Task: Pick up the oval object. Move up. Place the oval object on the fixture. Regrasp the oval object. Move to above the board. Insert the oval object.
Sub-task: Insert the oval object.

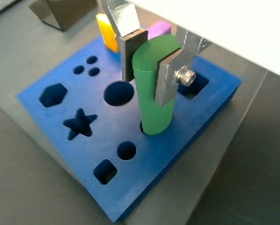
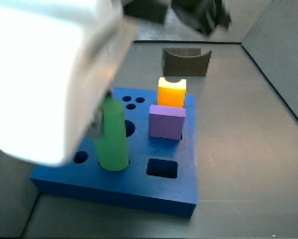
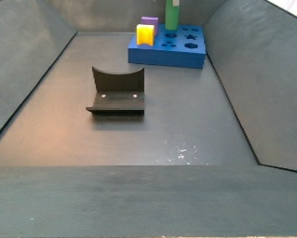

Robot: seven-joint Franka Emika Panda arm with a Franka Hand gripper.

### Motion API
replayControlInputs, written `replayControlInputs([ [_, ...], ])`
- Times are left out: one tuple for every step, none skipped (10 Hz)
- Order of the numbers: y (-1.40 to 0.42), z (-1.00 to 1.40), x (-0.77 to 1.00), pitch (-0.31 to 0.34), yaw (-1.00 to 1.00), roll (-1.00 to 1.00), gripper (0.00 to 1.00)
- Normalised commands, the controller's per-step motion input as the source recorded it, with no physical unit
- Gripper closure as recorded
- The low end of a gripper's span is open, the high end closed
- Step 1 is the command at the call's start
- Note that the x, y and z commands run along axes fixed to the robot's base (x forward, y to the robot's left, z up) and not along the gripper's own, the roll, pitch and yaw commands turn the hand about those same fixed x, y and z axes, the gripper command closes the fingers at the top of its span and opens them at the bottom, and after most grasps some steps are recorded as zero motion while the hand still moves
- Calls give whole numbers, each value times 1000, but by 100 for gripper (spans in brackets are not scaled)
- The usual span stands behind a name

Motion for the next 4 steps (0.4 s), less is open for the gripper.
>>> replayControlInputs([
  [-83, -1000, 731, 36, -140, 16, 100],
  [-63, -931, 211, 104, -143, 109, 100],
  [6, 0, 0, 0, 0, -33, 100],
  [0, 0, 0, 0, 0, 0, 100],
])
